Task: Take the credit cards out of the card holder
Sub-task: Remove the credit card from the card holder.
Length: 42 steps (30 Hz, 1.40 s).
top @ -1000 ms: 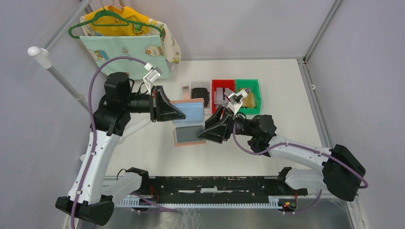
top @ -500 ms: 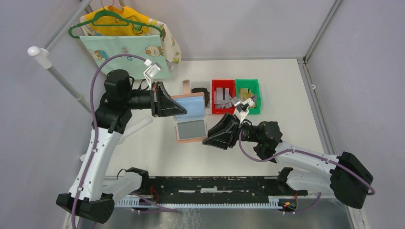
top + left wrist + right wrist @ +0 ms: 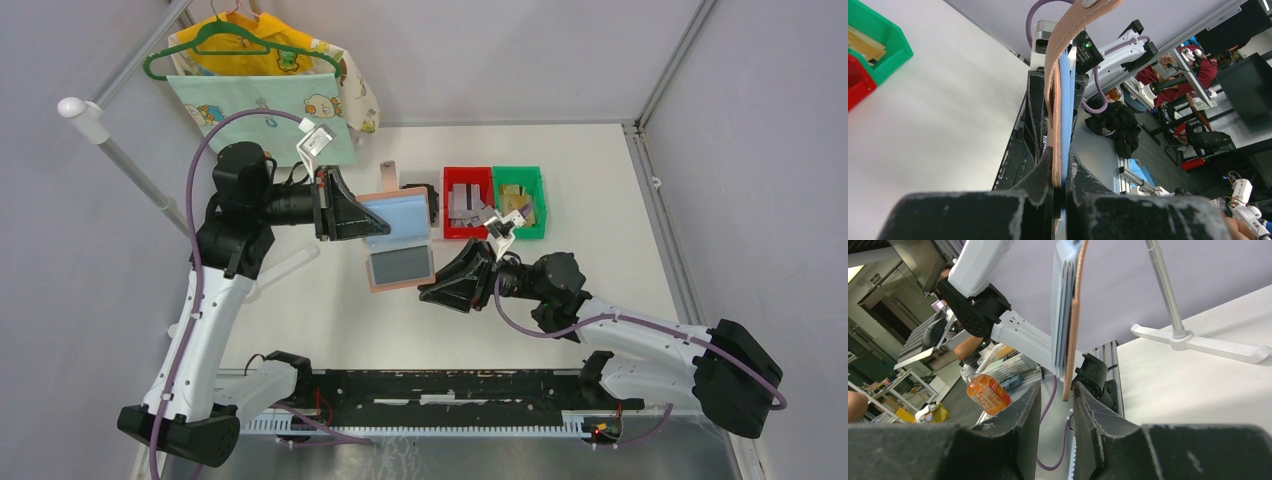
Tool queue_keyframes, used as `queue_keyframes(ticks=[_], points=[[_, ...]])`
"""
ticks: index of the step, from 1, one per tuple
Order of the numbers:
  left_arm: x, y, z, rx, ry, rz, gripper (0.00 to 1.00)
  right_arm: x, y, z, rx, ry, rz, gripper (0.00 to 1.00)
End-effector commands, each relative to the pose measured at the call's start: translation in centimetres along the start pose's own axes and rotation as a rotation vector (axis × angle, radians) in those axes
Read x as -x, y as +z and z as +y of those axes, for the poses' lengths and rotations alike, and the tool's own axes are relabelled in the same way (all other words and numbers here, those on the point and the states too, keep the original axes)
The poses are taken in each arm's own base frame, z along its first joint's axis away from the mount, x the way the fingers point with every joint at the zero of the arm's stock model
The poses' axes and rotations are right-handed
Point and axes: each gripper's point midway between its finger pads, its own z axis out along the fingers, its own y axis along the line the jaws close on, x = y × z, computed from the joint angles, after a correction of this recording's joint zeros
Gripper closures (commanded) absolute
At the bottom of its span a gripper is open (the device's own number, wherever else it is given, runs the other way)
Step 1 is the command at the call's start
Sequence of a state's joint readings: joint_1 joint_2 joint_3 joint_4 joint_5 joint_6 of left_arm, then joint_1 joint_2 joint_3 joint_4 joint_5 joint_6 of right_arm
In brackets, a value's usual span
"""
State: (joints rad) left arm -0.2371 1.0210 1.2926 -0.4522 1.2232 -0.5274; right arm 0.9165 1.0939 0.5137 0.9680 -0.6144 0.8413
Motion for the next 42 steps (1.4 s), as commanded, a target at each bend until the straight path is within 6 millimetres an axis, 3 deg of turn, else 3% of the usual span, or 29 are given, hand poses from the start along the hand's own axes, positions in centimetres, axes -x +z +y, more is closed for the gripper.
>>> queue_keyframes(ticks=[1,23,32,42], points=[[1.4,-0.3,-2.1,-0.036,0.045,-0.022,0.98,2.8,0.8,1.0,0.018,-0.061,-0.091,0.67],[1.2,-0.5,-2.8,-0.050,0.053,-0.018,0.98,4.6,1.4,1.2,0.034,-0.007,-0.180,0.60],[1.3,-0.6,-3.2,-0.054,0.055,-0.020,0.98,4.6,1.4,-1.2,-0.094,-0.038,-0.181,0.66],[1.2,-0.5,-3.0,-0.053,0.042,-0.016,0.98,7.0,1.9,-0.7,-0.090,-0.094,-0.257,0.63]])
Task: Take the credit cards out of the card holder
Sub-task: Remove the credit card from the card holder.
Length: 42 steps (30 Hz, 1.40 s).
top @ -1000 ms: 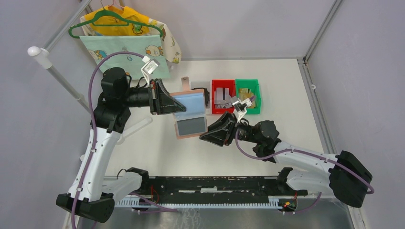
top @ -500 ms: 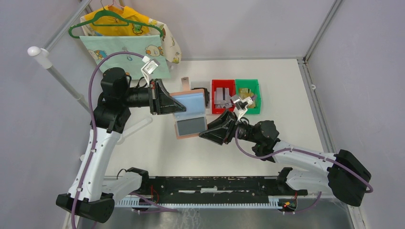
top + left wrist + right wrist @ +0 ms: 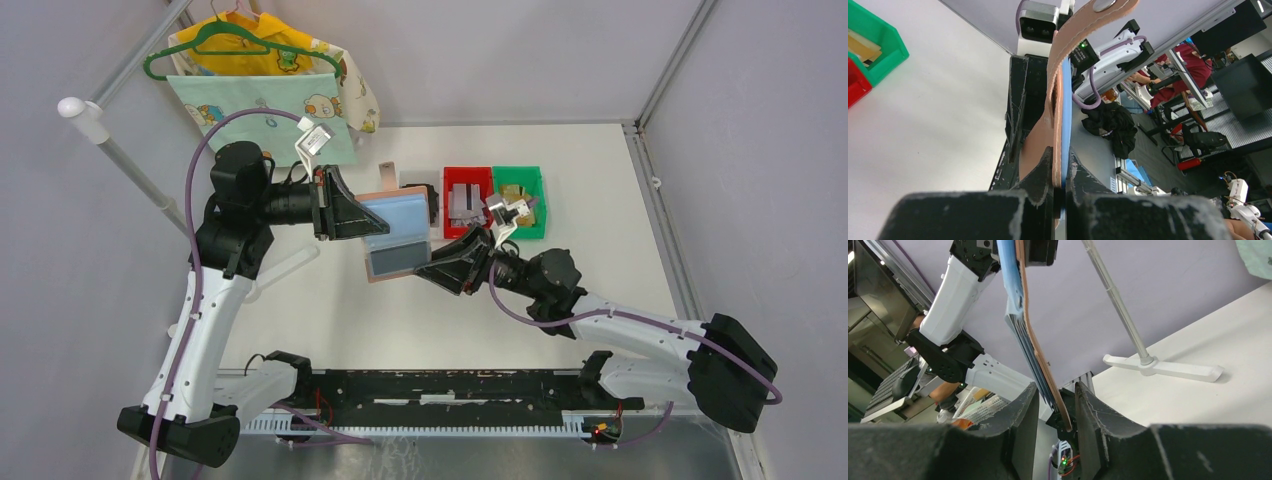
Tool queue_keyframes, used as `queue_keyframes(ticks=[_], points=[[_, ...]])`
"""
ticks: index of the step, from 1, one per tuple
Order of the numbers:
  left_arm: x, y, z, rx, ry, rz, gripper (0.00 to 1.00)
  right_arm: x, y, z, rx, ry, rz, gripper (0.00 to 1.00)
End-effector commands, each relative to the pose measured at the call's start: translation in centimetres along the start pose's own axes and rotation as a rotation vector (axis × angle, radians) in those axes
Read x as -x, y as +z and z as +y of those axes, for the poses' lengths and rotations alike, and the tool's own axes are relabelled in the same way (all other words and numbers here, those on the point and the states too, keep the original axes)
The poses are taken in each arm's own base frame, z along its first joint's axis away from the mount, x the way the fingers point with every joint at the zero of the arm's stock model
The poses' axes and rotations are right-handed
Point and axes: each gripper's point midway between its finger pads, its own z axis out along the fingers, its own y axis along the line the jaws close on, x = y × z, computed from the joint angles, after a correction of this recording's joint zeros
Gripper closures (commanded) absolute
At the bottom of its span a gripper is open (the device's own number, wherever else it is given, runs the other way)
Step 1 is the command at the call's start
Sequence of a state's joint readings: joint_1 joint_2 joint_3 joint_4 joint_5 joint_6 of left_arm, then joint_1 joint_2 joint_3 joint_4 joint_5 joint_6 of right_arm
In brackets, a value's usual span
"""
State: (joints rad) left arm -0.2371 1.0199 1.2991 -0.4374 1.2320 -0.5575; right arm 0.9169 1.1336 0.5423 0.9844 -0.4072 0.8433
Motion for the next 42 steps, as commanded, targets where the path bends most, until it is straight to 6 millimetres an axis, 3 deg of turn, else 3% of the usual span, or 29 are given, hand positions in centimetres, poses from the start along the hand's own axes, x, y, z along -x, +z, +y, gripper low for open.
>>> queue_keyframes(ticks=[1,7,13,21,26,31,34,37,42], points=[[0.9,-0.5,-2.5,-0.042,0.052,-0.014,0.98,4.2,1.3,2.5,0.059,-0.090,-0.123,0.63],[0.7,-0.4,-2.3,-0.041,0.045,-0.012,0.98,5.5,1.7,4.0,0.115,-0.102,-0.161,0.63],[0.4,-0.4,-1.7,-0.022,0.060,-0.008,0.97,5.6,1.9,5.5,0.194,-0.033,-0.154,0.99],[-2.3,-1.2,-0.4,0.015,0.273,0.057,0.42,6.6,2.4,6.0,0.181,0.085,-0.165,1.00],[-4.6,-1.6,0.6,0.032,0.334,0.100,0.32,6.6,2.9,5.9,0.155,0.091,-0.149,1.00],[-5.0,-1.7,1.0,0.038,0.325,0.117,0.33,5.8,3.5,5.6,0.141,0.089,-0.118,1.00],[-4.6,-1.7,1.0,0.049,0.337,0.112,0.39,5.3,3.9,5.7,0.139,0.076,-0.101,1.00],[-4.1,-1.5,1.4,0.069,0.306,0.106,0.61,5.0,3.9,5.9,0.153,0.066,-0.086,1.00],[-3.7,-1.0,0.6,0.000,0.172,0.098,0.92,5.1,2.6,7.6,0.247,0.032,-0.118,0.71]])
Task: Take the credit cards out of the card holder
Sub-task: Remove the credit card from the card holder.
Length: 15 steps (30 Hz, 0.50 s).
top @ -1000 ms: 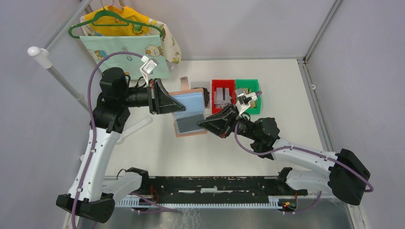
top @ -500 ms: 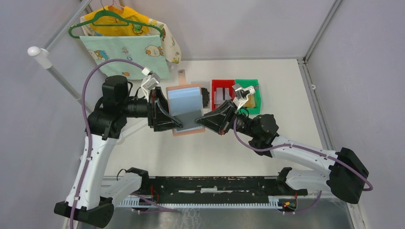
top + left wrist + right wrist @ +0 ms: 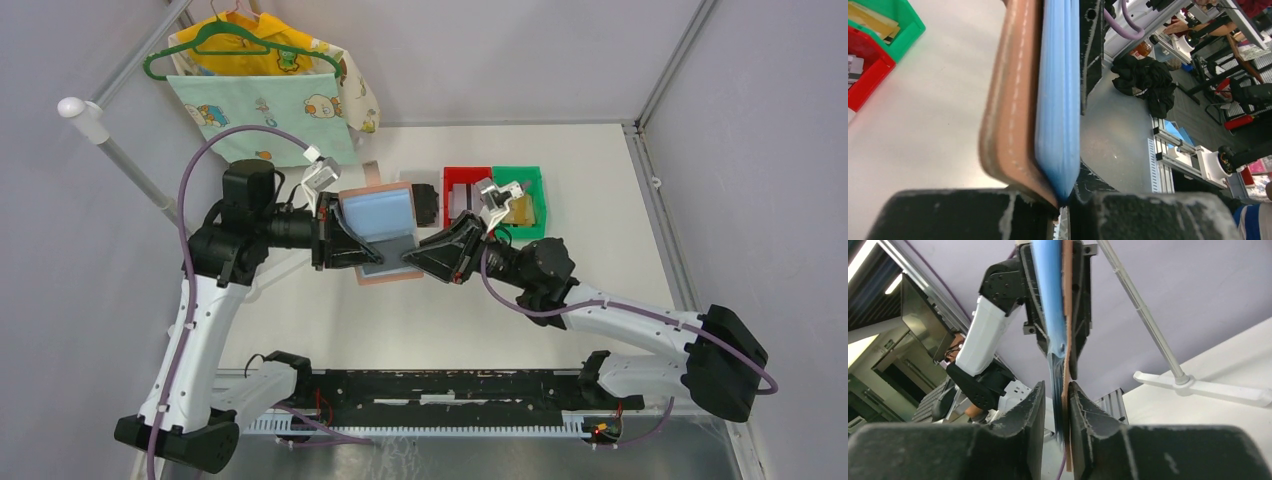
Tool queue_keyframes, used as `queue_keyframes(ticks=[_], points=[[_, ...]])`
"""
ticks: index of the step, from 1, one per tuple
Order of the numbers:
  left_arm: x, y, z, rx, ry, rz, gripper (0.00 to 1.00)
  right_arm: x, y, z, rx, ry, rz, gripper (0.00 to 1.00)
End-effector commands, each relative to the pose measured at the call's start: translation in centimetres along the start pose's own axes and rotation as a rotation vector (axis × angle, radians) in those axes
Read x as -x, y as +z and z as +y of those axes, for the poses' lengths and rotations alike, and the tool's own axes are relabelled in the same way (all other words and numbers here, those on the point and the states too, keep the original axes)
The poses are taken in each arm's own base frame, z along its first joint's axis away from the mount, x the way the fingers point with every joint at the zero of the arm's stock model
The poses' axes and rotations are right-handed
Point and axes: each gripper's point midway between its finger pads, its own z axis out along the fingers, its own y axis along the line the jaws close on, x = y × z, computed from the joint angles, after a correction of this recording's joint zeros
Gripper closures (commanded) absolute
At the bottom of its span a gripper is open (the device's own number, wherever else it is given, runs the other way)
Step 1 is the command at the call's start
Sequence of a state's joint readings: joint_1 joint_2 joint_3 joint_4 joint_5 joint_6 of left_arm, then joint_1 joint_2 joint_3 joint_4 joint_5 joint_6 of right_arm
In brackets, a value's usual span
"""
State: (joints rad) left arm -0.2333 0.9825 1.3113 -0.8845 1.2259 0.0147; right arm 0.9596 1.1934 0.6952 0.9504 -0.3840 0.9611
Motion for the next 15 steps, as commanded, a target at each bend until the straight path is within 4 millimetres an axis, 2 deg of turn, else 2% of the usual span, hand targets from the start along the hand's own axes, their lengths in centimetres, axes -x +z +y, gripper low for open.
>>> queue_keyframes(ticks=[1,3,6,10,15], points=[[1.9,0.3,-0.7,-0.057,-0.042,-0.032,0.94,2.0,-0.7,5.3,0.209,-0.090,-0.080,0.66],[2.5,0.3,-1.0,-0.073,-0.059,-0.045,0.97,1.8,-1.5,5.5,0.226,-0.120,-0.094,0.59],[3.4,0.2,-1.7,-0.092,-0.085,-0.069,0.97,1.0,-2.6,5.4,0.244,-0.146,-0.095,0.57],[4.3,0.0,-2.7,-0.109,-0.098,-0.092,0.98,0.7,-3.7,6.0,0.292,-0.145,-0.120,0.58],[4.3,-0.2,-3.4,-0.127,-0.095,-0.091,0.98,1.2,-3.7,6.0,0.286,-0.141,-0.140,0.64]])
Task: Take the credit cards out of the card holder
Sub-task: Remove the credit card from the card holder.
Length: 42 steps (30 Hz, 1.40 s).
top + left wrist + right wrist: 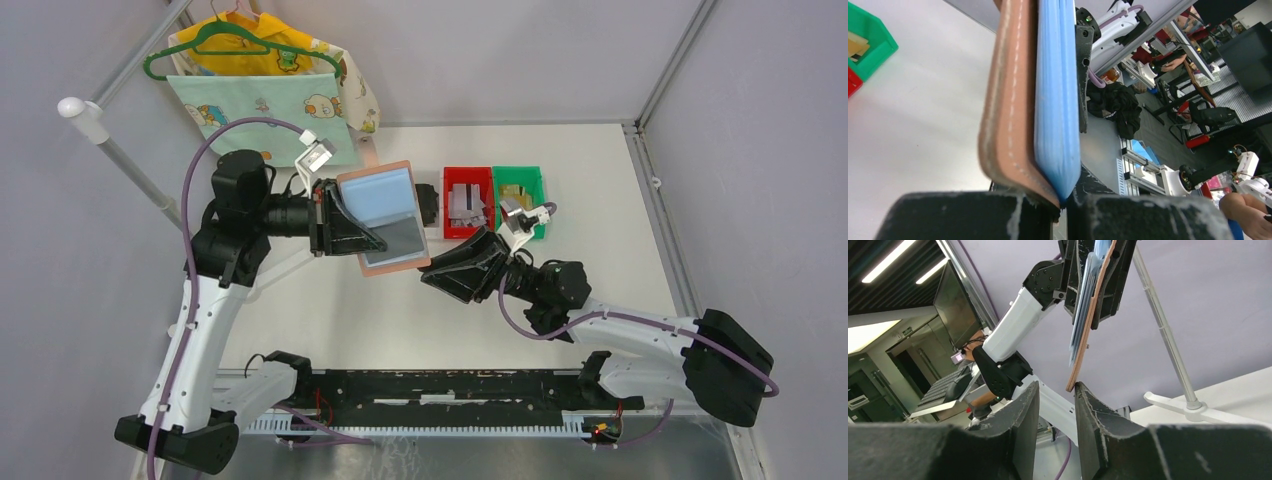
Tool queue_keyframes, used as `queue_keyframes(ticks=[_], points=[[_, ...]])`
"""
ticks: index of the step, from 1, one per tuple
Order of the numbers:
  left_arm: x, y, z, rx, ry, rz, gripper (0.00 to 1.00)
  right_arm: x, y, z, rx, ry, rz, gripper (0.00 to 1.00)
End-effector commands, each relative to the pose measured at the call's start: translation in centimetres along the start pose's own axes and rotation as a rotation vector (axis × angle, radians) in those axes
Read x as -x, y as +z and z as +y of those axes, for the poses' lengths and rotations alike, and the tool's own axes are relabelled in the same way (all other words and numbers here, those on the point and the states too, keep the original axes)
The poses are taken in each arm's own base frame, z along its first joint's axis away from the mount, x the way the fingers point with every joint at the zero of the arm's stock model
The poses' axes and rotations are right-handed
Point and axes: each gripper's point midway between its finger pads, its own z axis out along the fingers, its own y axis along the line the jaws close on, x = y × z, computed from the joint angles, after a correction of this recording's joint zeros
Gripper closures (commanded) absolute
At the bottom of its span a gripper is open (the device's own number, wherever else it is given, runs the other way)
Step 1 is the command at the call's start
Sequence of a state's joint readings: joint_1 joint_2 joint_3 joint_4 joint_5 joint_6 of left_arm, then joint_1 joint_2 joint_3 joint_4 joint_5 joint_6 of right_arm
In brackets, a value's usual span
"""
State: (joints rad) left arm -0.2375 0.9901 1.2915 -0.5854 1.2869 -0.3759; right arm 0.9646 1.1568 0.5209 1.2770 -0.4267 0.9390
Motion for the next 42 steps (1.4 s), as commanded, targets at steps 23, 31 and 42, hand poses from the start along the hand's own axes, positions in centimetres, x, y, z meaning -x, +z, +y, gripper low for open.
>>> queue_keyframes(ticks=[23,31,42], points=[[0.9,-0.6,-3.1,-0.056,0.081,-0.024,0.98,3.6,2.4,0.4,0.006,0.023,-0.121,0.60],[0.7,-0.6,-3.1,-0.060,0.084,-0.021,0.98,3.9,2.4,-0.7,-0.032,0.063,-0.156,0.70],[0.3,-0.7,-3.3,-0.063,0.116,-0.016,0.98,3.6,2.3,-2.2,-0.082,0.178,-0.175,0.67]])
